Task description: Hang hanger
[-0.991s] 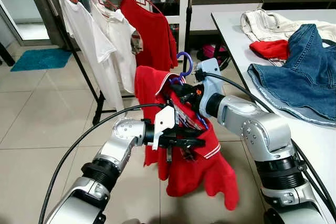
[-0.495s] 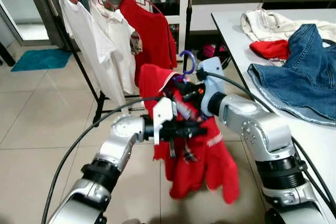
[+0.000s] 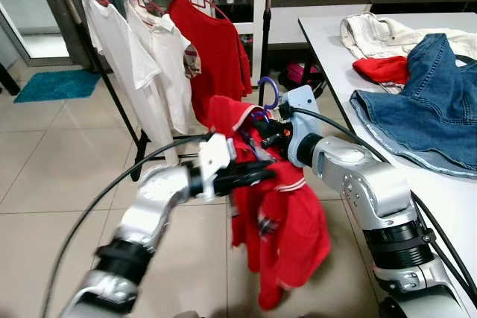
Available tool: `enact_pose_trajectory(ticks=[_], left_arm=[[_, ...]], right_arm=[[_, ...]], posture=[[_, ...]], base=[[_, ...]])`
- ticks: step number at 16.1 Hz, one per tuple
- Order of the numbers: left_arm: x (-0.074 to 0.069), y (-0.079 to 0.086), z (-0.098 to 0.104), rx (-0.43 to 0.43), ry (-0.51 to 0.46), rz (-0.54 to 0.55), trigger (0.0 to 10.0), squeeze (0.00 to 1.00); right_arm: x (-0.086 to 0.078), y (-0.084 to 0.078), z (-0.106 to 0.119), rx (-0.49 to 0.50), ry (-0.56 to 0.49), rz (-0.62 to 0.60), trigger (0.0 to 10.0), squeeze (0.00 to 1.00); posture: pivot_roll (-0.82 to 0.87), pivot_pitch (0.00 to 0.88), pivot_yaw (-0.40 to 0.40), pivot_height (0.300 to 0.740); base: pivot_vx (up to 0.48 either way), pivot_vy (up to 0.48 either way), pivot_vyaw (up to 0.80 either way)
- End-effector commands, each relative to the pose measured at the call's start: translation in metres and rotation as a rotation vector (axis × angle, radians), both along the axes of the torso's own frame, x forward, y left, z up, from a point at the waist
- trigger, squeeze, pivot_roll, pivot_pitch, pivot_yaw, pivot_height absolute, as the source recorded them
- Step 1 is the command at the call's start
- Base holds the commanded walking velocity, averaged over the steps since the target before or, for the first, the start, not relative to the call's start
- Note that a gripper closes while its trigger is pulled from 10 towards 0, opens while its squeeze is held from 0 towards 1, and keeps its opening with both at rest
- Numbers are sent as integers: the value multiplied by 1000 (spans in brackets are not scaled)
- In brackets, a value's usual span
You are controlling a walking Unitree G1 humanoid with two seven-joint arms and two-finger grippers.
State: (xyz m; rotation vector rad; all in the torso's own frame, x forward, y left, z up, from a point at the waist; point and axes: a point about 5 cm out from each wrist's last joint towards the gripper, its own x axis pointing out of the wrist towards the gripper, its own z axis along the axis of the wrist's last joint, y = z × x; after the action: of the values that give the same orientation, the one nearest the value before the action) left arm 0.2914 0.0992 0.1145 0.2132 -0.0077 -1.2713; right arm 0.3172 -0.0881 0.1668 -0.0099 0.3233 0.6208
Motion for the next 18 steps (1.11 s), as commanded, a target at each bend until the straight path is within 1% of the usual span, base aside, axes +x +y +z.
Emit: enact_pose_trajectory(ticks=[1, 2, 3, 4, 5, 6, 8, 9, 10, 11, 12, 13, 15, 16, 17, 18], left_arm=[[8, 6, -7, 97, -29, 119, 0, 0], [11, 7, -9, 111, -32, 164, 0, 0], [19, 8, -5, 83, -53, 249, 0, 0], [24, 5, 3, 35, -67, 299, 0, 0], [23, 4, 1, 43, -61, 293, 0, 0], [20, 3, -6, 94, -51, 287, 0, 0], [18, 3, -9, 104, -44, 296, 0, 0], [10, -3, -10, 55, -17, 254, 10000, 0], [5, -5, -10, 33, 0, 219, 10000, 0], [2, -5, -10, 26, 6, 200, 10000, 216], [-3, -3, -11, 26, 24, 182, 10000, 1000], [-7, 6, -10, 9, 40, 206, 10000, 1000], [-11, 17, -4, -32, 53, 240, 10000, 1000], [-15, 30, 4, -67, 59, 295, 10000, 1000], [-18, 38, 7, -87, 75, 333, 10000, 1000], [-18, 44, 7, -88, 85, 375, 10000, 1000]], right_arm=[[0, -1, 1, 7, -18, 3, 10000, 0], [0, -1, 2, 7, -20, 3, 10000, 0], [1, -1, 2, 9, -23, 3, 10000, 0], [1, -2, 2, 8, -25, 0, 10000, 0], [1, -3, 2, 4, -25, -4, 10000, 0], [1, -4, 0, -3, -23, -12, 10000, 0], [1, -8, 0, -9, -23, -29, 10000, 0], [0, -12, -1, 3, -19, -37, 10000, 0], [0, -13, -2, 4, -17, -43, 10000, 0], [-1, -14, -3, 3, -15, -47, 10000, 0], [-1, -17, -6, 0, -15, -67, 10000, 0], [-1, -22, -11, -1, -19, -89, 10000, 0], [-1, -28, -15, 12, -25, -130, 10000, 0], [-2, -37, -22, 27, -23, -197, 10000, 0], [-2, -44, -26, 11, -29, -251, 10000, 0], [-4, -48, -29, 10, -35, -279, 10000, 0]], posture=[[-85, 0, 73, 740], [-85, 0, 73, 740], [-86, 0, 73, 740], [-88, 0, 77, 740], [-90, 0, 78, 740], [-90, 0, 78, 740], [-96, 0, 88, 740], [-98, 0, 89, 740], [-98, 0, 89, 740], [-94, 0, 85, 740], [-81, 0, 67, 740], [-72, 0, 57, 740], [-62, 0, 52, 740], [-49, 0, 60, 740], [-48, 0, 66, 740], [-47, 0, 72, 740]], base=[[0, 0, 0], [0, 0, 0], [0, 0, 0], [0, 0, 0], [0, 0, 0], [0, 0, 0], [0, 0, 0], [0, 0, 0], [0, 0, 0], [0, 0, 0], [0, 0, 0], [0, 0, 0], [0, 0, 0], [0, 0, 0], [0, 0, 0], [0, 0, 0]])
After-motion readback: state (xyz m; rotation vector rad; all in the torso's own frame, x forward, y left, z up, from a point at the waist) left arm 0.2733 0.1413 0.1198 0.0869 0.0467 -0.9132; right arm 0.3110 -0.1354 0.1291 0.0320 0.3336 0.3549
